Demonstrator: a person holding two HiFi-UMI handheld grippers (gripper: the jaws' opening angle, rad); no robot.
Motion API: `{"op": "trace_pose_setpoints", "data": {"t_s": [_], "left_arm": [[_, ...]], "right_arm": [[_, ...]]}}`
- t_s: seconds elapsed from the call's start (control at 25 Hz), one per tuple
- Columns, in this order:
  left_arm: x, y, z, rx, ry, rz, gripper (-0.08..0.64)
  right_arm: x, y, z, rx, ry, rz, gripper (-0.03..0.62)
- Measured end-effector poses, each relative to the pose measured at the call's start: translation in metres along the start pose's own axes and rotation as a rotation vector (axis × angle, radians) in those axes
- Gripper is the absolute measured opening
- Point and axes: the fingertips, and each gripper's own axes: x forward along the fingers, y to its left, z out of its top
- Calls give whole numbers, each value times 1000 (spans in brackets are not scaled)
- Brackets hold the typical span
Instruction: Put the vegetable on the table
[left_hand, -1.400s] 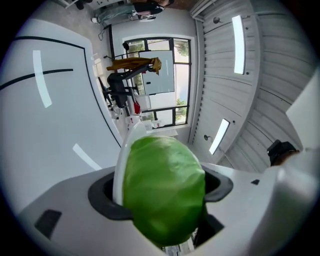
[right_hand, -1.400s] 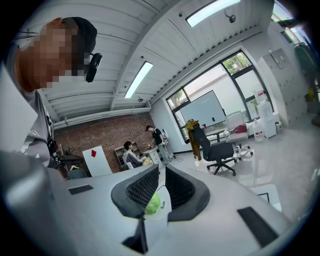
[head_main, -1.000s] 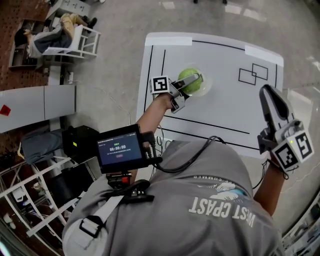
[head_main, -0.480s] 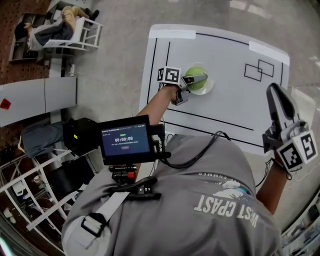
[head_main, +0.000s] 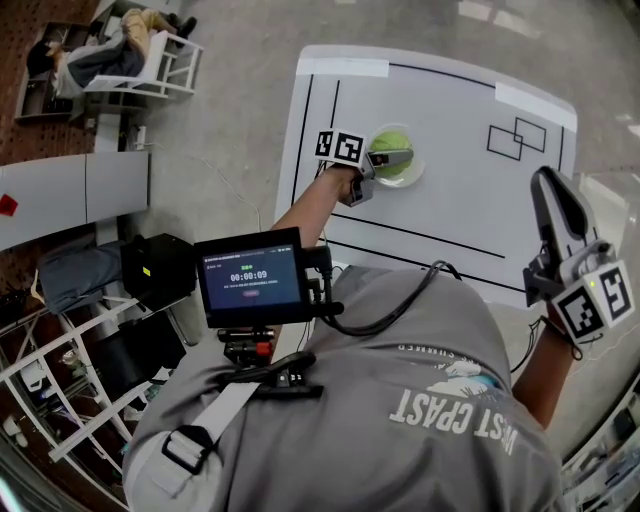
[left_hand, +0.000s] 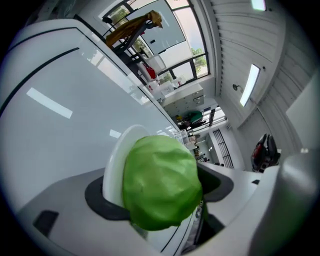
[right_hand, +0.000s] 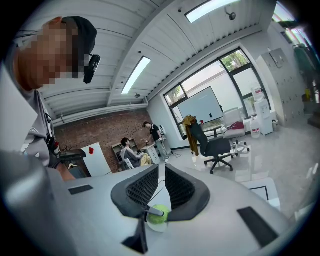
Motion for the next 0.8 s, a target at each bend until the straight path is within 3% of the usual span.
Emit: {"op": "trace_pose_setpoints", "data": {"t_s": [0.28,0.6,0.8], "left_arm": [[-4,6,4,85,-10,77,385],[-19,28,21,243,-53,281,476],[-29,39,31,330,-77,385,485]], "right_arm": [[-3,1,2,-3,2,-1,29],[-2,2,4,-10,3,8,29],[-1,2,6,-16,6,13,29]]}}
